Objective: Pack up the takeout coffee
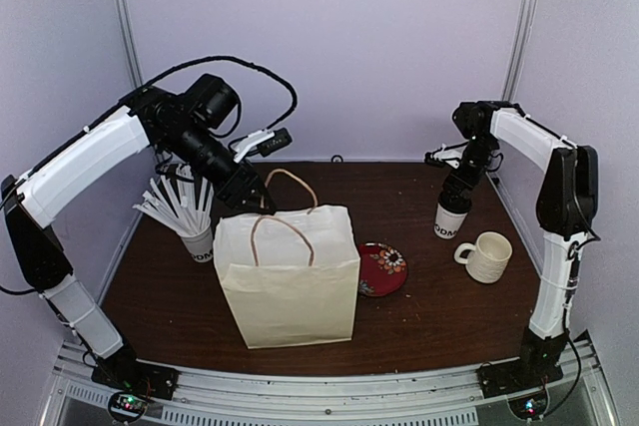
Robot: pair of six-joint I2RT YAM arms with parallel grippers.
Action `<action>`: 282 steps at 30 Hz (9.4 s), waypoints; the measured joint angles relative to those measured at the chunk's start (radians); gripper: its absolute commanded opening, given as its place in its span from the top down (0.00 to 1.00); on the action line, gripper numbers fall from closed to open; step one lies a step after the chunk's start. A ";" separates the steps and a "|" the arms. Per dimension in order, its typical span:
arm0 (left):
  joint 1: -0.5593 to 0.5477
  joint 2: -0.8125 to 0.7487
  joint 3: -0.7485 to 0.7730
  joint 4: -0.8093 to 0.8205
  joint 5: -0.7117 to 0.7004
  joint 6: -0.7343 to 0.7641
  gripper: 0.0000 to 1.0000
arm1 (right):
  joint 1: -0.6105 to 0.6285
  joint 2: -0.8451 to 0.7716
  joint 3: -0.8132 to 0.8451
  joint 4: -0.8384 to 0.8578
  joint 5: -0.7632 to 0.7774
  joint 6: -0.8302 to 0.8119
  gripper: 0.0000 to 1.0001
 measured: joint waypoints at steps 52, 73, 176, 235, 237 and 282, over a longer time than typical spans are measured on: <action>0.000 -0.101 -0.065 0.110 -0.190 -0.014 0.88 | 0.268 -0.352 0.212 -0.119 -0.235 0.017 0.34; -0.018 -0.283 -0.087 0.126 -0.079 0.035 0.28 | 0.472 -0.468 0.261 -0.160 -0.351 0.001 0.34; -0.153 -0.461 -0.316 0.428 -0.409 -0.081 0.36 | 1.205 0.109 0.665 -0.034 -0.013 -0.085 0.37; -0.084 -0.452 -0.629 0.756 -0.565 -0.054 0.17 | 1.315 -0.186 -0.249 0.325 0.578 -0.080 0.43; -0.084 -0.455 -0.644 0.756 -0.556 -0.054 0.17 | 1.315 -0.196 -0.254 0.330 0.572 -0.072 0.43; -0.064 -0.507 -0.816 0.806 -0.505 -0.033 0.18 | 1.339 -0.280 -0.462 0.520 0.664 -0.086 0.43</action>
